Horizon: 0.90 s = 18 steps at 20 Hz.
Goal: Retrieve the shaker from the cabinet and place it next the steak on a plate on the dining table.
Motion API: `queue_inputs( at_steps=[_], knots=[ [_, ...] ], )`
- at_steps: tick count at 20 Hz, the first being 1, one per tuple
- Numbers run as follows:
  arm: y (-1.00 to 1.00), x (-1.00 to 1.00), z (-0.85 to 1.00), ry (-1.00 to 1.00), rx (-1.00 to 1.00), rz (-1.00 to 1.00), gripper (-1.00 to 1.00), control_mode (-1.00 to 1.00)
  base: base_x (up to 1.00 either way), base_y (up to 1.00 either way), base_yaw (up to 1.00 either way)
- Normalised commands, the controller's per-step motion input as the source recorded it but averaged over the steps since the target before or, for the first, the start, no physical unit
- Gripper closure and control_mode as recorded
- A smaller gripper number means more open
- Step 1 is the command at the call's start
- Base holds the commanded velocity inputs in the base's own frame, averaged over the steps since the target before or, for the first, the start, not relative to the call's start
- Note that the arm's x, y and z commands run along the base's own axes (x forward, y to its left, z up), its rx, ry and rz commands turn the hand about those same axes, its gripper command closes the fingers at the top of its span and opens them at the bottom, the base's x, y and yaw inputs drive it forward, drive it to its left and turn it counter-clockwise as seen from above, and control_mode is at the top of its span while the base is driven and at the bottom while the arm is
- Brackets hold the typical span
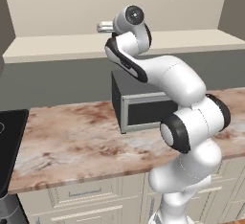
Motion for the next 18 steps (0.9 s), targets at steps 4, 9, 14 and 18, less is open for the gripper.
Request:
queue_inputs(
  at_steps=[4, 9, 14, 18],
  knots=[
    [0.0, 0.1, 0.0, 0.03, 0.0, 0.0, -1.0, -1.0, 0.0, 0.0, 0.0],
    [0.0, 0.17, -0.03, 0.02, 0.0, 0.0, -1.0, -1.0, 0.0, 0.0, 0.0],
    [0.0, 0.14, -0.02, 0.01, 0.0, 0.0, -1.0, -1.0, 0.0, 0.0, 0.0],
    [0.0, 0.19, -0.09, 0.0, 0.0, 0.0, -1.0, -1.0, 0.0, 0.0, 0.0]
  ],
)
